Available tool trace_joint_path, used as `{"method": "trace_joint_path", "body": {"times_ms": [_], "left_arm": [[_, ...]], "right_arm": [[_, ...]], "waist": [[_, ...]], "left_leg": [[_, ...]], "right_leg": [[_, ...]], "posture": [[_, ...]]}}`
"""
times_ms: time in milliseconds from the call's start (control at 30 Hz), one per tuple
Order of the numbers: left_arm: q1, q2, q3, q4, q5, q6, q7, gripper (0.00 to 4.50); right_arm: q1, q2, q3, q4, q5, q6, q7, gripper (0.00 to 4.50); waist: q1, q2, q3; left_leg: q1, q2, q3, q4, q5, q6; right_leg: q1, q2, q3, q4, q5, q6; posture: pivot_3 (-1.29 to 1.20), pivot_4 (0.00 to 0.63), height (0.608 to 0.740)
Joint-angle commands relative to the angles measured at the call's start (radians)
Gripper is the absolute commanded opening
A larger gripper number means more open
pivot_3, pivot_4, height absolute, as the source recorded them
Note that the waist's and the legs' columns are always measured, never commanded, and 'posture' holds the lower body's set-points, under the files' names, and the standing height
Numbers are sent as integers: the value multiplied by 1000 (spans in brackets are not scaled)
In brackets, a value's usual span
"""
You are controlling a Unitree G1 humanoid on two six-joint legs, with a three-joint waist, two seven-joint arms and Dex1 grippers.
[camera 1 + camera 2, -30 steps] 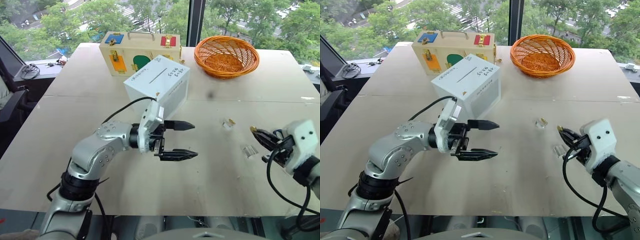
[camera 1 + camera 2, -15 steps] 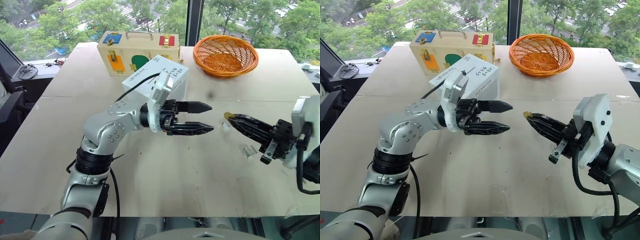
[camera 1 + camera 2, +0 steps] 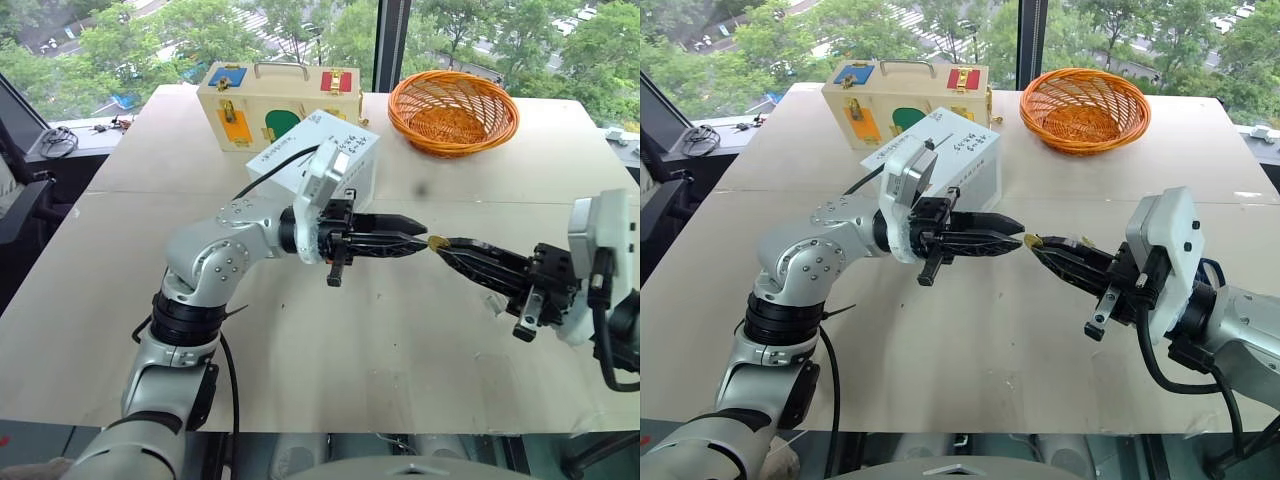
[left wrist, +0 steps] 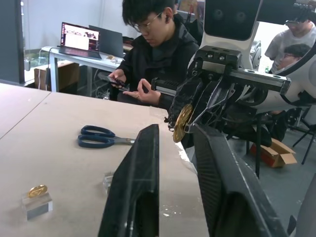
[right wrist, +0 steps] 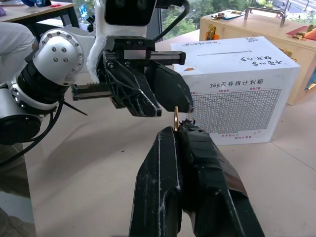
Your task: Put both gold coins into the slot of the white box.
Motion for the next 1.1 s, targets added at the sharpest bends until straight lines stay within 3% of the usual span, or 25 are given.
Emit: {"method": "trace_joint_path", "body": {"times_ms": [33, 567, 667, 1100], "left_arm": [[-21, 4, 23, -9, -18, -2, -18, 1310], [-10, 7, 9, 5, -5, -5, -71, 1310], [-6, 8, 9, 9, -4, -6, -79, 58], [28, 31, 5, -33, -47, 30, -122, 58]], "right_arm": [[-18, -22, 11, -11, 5, -36, 3, 0], [-31, -40, 58, -19, 11, -72, 4, 0], [-24, -42, 56, -22, 13, -77, 6, 0], [-8, -51, 68, -37, 55, -103, 26, 0]], "waist": [[0, 0, 0], [0, 0, 0], [0, 0, 0], [0, 0, 0]], "left_leg": [[0, 0, 0, 0, 0, 0], [0, 0, 0, 0, 0, 0], [0, 0, 0, 0, 0, 0], [0, 1, 0, 0, 0, 0]], "right_leg": [[0, 0, 0, 0, 0, 0], [0, 0, 0, 0, 0, 0], [0, 0, 0, 0, 0, 0], [0, 0, 0, 0, 0, 0]], "posture": [[0, 150, 740], [0, 150, 740], [0, 150, 740], [0, 150, 740]]}}
